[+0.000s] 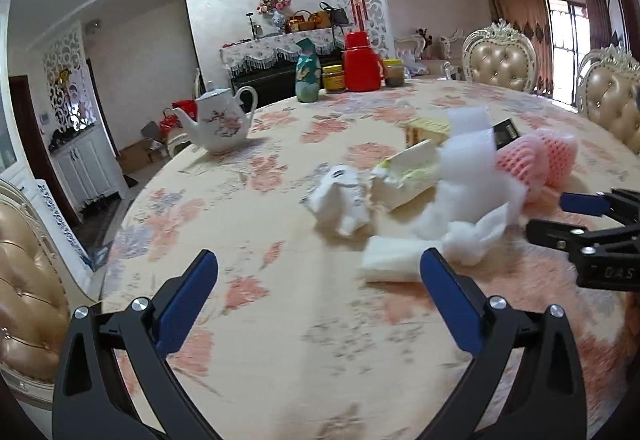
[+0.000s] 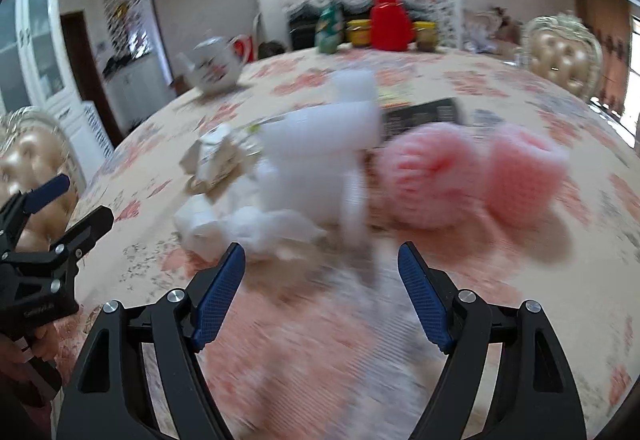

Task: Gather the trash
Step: 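Move both grippers back over the table items, then grasp a white foam piece with the right gripper while the left gripper grasps rolled white paper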

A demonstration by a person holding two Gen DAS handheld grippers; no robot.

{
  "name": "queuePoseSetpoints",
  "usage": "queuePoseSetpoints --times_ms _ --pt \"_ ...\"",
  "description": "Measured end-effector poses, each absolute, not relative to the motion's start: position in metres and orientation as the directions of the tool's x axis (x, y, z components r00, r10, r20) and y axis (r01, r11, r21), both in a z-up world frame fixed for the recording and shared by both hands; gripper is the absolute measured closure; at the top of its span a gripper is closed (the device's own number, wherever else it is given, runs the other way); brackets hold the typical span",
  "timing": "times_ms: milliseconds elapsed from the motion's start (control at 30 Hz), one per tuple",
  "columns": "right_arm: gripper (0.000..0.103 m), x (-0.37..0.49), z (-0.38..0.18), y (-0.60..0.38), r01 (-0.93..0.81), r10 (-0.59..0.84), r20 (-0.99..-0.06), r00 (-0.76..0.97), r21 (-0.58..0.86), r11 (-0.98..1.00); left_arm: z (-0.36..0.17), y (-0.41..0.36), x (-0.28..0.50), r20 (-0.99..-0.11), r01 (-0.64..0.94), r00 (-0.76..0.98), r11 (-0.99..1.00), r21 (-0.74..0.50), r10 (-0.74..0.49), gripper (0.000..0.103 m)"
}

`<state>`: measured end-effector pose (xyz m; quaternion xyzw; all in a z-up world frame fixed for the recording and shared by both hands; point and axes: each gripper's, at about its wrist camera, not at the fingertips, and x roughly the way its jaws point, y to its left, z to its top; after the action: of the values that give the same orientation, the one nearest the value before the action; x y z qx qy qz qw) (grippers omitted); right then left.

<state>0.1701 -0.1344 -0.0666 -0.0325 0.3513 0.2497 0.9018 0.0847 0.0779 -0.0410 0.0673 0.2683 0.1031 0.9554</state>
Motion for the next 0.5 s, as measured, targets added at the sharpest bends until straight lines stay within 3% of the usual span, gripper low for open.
queuePoseSetpoints --times_ms 200,500 --pt "0.036 0.189 -0.076 -0.093 -0.514 0.429 -0.702 0.569 0.104 0.852 -0.048 0.092 0.083 -0.537 -0.146 0.822 0.981 0.125 0.191 0.005" --pt "0.064 0.206 -0.090 -0.066 -0.544 0.437 -0.758 0.484 0.131 0.829 -0.046 0.109 0.085 -0.557 -0.159 0.816 0.987 0.038 0.153 0.005"
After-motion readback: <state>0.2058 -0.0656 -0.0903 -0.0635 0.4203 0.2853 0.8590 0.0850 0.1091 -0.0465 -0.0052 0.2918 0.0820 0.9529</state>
